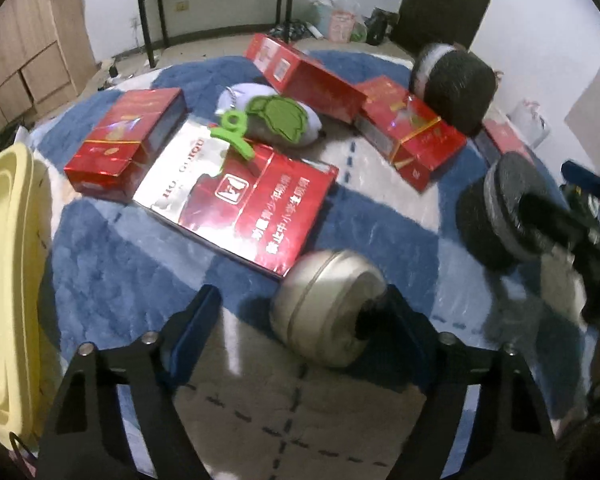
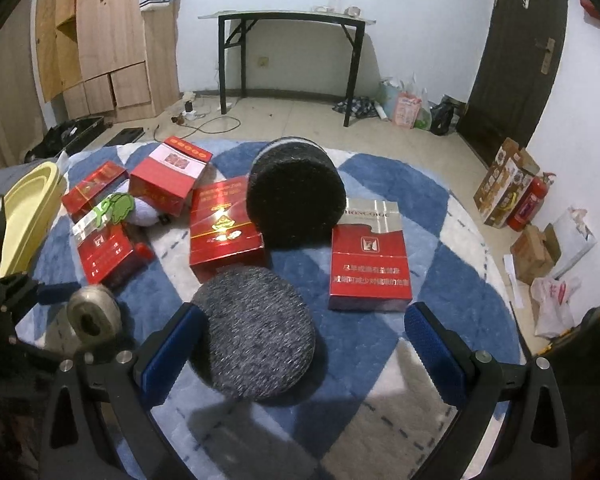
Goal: Organize rigid objects
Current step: 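Grasp the silver round object with the left tool while the right tool reaches for the black foam cylinder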
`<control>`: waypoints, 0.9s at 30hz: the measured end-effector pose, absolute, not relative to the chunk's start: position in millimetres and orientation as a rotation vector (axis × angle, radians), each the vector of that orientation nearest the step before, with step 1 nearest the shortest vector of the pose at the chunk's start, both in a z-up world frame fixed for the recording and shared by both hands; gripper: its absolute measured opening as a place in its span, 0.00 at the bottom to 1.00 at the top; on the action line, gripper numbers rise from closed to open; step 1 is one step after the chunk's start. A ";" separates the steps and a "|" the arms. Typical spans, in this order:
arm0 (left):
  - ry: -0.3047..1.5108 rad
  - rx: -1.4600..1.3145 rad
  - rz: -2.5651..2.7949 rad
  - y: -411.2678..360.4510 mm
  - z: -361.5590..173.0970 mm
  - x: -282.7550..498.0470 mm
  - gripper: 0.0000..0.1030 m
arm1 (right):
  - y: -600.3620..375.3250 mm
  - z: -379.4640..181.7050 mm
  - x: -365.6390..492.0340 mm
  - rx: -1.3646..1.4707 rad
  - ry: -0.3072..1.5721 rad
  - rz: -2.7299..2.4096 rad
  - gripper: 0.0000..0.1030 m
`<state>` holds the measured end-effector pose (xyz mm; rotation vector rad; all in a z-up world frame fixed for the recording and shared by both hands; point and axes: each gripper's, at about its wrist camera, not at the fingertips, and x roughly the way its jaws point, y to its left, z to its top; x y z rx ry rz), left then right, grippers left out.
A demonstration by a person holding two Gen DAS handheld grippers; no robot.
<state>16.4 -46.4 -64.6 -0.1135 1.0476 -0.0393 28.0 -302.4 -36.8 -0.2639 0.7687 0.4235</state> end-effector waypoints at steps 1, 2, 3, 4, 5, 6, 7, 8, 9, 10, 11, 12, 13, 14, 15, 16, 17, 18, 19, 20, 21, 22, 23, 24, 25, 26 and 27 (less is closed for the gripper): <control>1.045 -0.105 -0.048 -47.5 -64.5 15.2 0.76 | -300.8 -37.5 26.8 -0.273 0.768 0.428 1.00; 1.043 -0.105 -0.053 -48.0 -64.1 15.5 0.70 | -300.3 -39.7 26.3 -0.277 0.773 0.428 1.00; 1.034 -0.126 -0.071 -47.7 -62.1 14.5 0.57 | -300.1 -41.5 28.0 -0.276 0.779 0.431 1.00; 1.029 -0.144 -0.080 -46.9 -60.3 14.1 0.50 | -300.1 -44.2 29.7 -0.271 0.790 0.443 1.00; 1.024 -0.160 -0.081 -45.7 -57.5 12.7 0.49 | -300.2 -45.9 30.7 -0.265 0.797 0.451 1.00; 1.023 -0.157 -0.082 -45.5 -57.1 11.8 0.49 | -300.5 -46.6 31.7 -0.262 0.801 0.453 1.00; 1.029 -0.142 -0.087 -46.4 -58.1 12.6 0.49 | -300.5 -46.1 31.3 -0.267 0.801 0.455 1.00; 1.036 -0.120 -0.090 -48.3 -60.4 12.6 0.50 | -299.6 -45.6 30.3 -0.281 0.799 0.460 1.00; 1.039 -0.115 -0.087 -49.1 -61.3 14.0 0.51 | -298.3 -44.5 28.8 -0.300 0.792 0.465 1.00; 1.042 -0.115 -0.085 -49.1 -61.3 16.6 0.51 | -297.1 -43.9 27.7 -0.311 0.789 0.463 1.00; 1.045 -0.108 -0.084 -50.7 -61.3 16.9 0.51 | -295.6 -43.0 25.9 -0.328 0.790 0.460 1.00; 1.046 -0.098 -0.086 -52.4 -61.5 16.9 0.54 | -293.8 -41.9 23.7 -0.343 0.786 0.462 1.00; 1.048 -0.090 -0.093 -54.3 -62.5 16.6 0.57 | -291.3 -42.3 20.7 -0.364 0.787 0.470 1.00; 1.049 -0.074 -0.100 -58.1 -63.8 15.4 0.62 | -288.6 -43.9 21.1 -0.373 0.792 0.479 1.00; 1.048 -0.055 -0.105 -62.3 -64.1 14.7 0.65 | -286.4 -47.0 21.0 -0.371 0.802 0.504 1.00; 1.048 -0.039 -0.107 -68.0 -64.3 15.2 0.66 | -285.7 -49.3 22.0 -0.366 0.813 0.513 1.00; 1.046 -0.025 -0.110 -70.4 -65.2 14.4 0.67 | -284.3 -53.2 22.4 -0.367 0.830 0.526 1.00; 1.045 -0.018 -0.110 -72.2 -66.5 13.1 0.67 | -283.3 -55.3 22.9 -0.369 0.836 0.539 1.00; 1.044 -0.015 -0.116 -72.6 -67.1 12.0 0.67 | -281.8 -57.9 22.2 -0.378 0.844 0.555 0.99; 1.042 -0.017 -0.119 -71.3 -66.5 11.4 0.65 | -280.9 -59.5 22.2 -0.384 0.847 0.561 0.99; 1.041 -0.019 -0.113 -68.9 -65.2 10.6 0.54 | -281.1 -61.3 23.5 -0.386 0.849 0.566 0.99; 1.043 -0.032 -0.104 -63.9 -64.0 10.3 0.49 | -282.0 -61.4 24.4 -0.383 0.849 0.564 0.99; 1.041 -0.061 -0.115 -58.7 -63.0 9.9 0.48 | -283.7 -60.6 27.0 -0.375 0.849 0.560 0.99; 1.039 -0.083 -0.127 -55.2 -62.5 8.9 0.48 | -286.5 -58.8 28.5 -0.361 0.846 0.556 0.99; 1.041 -0.087 -0.132 -53.2 -63.2 8.2 0.48 | -289.1 -56.2 29.7 -0.347 0.838 0.545 0.99; 1.045 -0.082 -0.135 -53.1 -63.4 7.3 0.48 | -291.5 -54.0 30.7 -0.337 0.828 0.533 1.00; 1.046 -0.072 -0.135 -54.2 -63.5 6.8 0.48 | -293.5 -52.7 31.9 -0.332 0.819 0.523 1.00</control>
